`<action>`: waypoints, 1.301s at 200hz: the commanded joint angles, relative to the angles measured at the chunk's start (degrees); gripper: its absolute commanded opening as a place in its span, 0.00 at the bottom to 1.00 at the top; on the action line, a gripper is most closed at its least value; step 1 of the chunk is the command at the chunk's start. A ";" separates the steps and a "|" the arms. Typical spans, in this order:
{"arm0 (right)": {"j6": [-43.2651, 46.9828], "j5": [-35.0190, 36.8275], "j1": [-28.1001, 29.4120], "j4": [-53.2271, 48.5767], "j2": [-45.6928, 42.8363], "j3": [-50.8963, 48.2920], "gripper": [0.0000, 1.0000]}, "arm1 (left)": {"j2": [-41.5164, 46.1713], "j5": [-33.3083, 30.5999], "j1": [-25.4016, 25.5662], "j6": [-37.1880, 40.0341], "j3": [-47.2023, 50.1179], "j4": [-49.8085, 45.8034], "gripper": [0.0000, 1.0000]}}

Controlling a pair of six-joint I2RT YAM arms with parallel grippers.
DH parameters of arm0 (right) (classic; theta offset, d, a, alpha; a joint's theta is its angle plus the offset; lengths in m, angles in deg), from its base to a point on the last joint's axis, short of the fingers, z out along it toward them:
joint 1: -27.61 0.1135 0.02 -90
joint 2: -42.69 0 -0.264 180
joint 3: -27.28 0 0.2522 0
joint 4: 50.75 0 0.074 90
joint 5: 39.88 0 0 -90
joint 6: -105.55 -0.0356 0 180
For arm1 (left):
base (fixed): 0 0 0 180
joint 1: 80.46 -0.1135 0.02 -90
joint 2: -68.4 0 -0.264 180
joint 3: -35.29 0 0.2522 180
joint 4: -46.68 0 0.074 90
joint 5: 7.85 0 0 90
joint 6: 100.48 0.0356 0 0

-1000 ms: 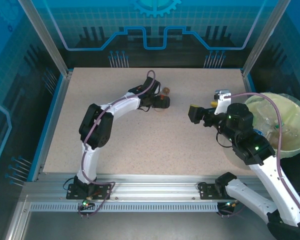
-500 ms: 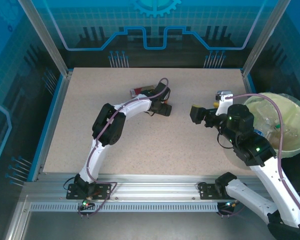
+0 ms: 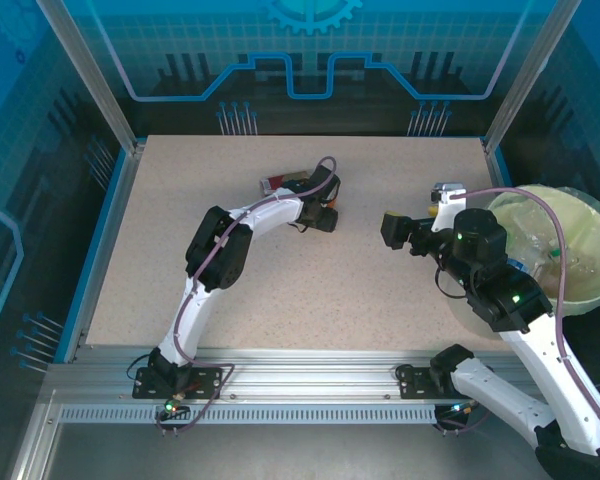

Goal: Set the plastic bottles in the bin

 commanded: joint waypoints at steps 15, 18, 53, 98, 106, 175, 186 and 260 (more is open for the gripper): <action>1.01 -1.33 0.75 -0.43 0.53 1.54 1.00 | 5.97 -0.41 -0.09 -0.89 5.81 4.50 0.38; 1.05 -1.30 0.79 -0.35 0.59 1.49 1.00 | 6.36 -0.40 -0.08 -0.91 6.33 5.03 0.37; 1.07 -1.95 0.82 -0.17 1.16 1.36 1.00 | 11.80 -0.22 -0.06 -1.23 13.49 10.26 0.34; 1.22 -4.03 0.98 0.83 2.33 1.06 1.00 | 22.82 5.29 -0.07 -5.86 27.00 19.44 0.33; 1.09 -4.33 0.98 1.18 2.69 1.07 1.00 | 25.24 6.40 -0.07 -6.55 29.28 21.15 0.33; -4.79 -7.75 1.04 5.78 7.09 1.03 1.00 | 44.92 21.23 -0.08 -9.93 42.80 34.81 0.31; -7.03 -8.67 1.06 5.42 8.48 1.96 1.00 | 46.81 23.67 -0.08 -10.61 43.90 36.86 0.31; -21.18 -19.86 0.73 17.72 16.52 3.50 1.00 | 49.66 39.42 0.78 -17.35 45.62 50.56 0.31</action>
